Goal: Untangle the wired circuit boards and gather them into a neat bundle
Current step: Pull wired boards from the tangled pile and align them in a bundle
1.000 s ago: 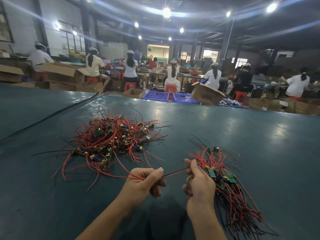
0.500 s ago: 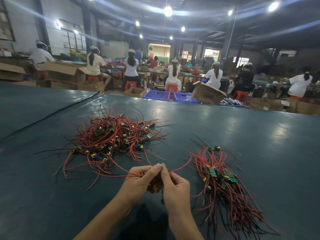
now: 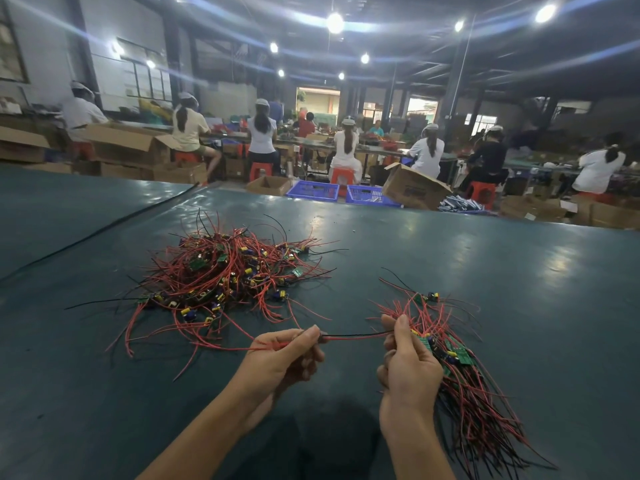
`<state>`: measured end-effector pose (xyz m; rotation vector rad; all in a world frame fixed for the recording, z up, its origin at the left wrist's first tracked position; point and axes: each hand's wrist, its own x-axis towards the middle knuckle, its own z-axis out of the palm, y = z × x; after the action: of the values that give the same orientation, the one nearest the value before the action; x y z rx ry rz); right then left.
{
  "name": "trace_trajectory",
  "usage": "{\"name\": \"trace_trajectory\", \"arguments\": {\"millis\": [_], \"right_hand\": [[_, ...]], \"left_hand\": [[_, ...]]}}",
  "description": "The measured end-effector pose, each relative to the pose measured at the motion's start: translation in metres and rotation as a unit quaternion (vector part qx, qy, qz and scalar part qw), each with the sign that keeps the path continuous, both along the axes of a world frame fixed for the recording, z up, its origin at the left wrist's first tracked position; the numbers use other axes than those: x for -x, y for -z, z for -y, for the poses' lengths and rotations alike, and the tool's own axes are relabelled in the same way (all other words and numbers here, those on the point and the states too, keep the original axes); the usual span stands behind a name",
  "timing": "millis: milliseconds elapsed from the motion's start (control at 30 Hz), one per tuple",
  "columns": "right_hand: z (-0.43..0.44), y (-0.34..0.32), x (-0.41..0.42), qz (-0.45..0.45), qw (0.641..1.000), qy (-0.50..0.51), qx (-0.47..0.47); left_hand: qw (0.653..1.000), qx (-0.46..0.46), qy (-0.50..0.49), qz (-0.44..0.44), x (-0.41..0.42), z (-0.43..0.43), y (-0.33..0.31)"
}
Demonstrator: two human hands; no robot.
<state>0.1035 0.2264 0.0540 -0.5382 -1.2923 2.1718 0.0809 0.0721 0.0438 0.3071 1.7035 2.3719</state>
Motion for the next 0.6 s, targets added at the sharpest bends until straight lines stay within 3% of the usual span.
{"name": "trace_trajectory", "arguments": {"millis": [200, 400, 500, 600], "right_hand": [[0.007, 0.002, -0.008, -0.054, 0.997, -0.048, -0.035], [0.010, -0.001, -0.012, -0.136, 0.983, -0.124, 0.013], [0.012, 0.000, -0.011, -0.076, 0.985, -0.156, -0.005], [0.025, 0.001, -0.013, -0.007, 0.974, -0.203, -0.101]], "left_hand": [[0.986, -0.128, -0.074, 0.075, 0.006, 0.002, 0.001], [0.985, -0.108, -0.092, 0.100, 0.007, 0.001, 0.000], [0.988, -0.120, -0.008, 0.096, 0.008, 0.005, -0.003], [0.986, -0.103, 0.038, 0.125, 0.000, 0.002, -0.009]]}}
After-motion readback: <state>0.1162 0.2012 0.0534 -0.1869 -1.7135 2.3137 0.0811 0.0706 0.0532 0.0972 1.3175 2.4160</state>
